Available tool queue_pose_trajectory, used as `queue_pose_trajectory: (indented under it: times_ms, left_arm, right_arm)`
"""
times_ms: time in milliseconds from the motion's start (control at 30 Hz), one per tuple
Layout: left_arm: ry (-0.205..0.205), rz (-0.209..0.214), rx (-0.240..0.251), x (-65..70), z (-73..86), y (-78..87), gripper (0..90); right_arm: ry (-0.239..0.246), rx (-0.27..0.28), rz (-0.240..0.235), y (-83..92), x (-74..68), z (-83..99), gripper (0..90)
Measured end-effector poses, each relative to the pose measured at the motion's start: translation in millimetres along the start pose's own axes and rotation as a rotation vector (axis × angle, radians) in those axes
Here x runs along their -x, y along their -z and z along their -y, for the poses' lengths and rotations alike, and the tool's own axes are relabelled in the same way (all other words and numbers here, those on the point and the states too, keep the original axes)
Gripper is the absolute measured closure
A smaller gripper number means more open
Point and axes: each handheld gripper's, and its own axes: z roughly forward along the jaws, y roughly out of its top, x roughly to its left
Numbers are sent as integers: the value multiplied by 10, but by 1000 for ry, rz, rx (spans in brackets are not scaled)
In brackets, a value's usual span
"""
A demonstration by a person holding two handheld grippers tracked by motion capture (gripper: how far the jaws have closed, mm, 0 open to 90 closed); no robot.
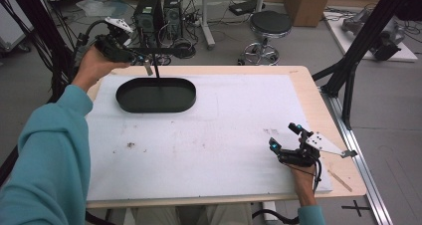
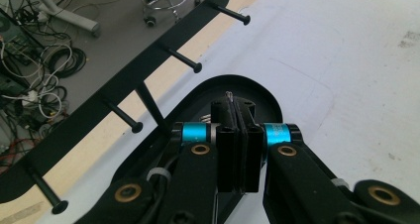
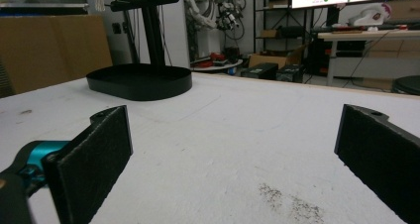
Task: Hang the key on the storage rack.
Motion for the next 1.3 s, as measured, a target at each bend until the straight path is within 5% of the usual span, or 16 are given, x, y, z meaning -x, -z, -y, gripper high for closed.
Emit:
queue_pose_trajectory:
  times_ms: [467, 1300]
  left_arm:
    - [55, -34, -23, -118, 66, -108, 883]
    - [130, -111, -54, -263, 139, -232, 883]
  right_arm:
    - [59, 6, 25, -3, -45, 32, 5]
    - [62, 15, 41, 14, -69, 44, 5]
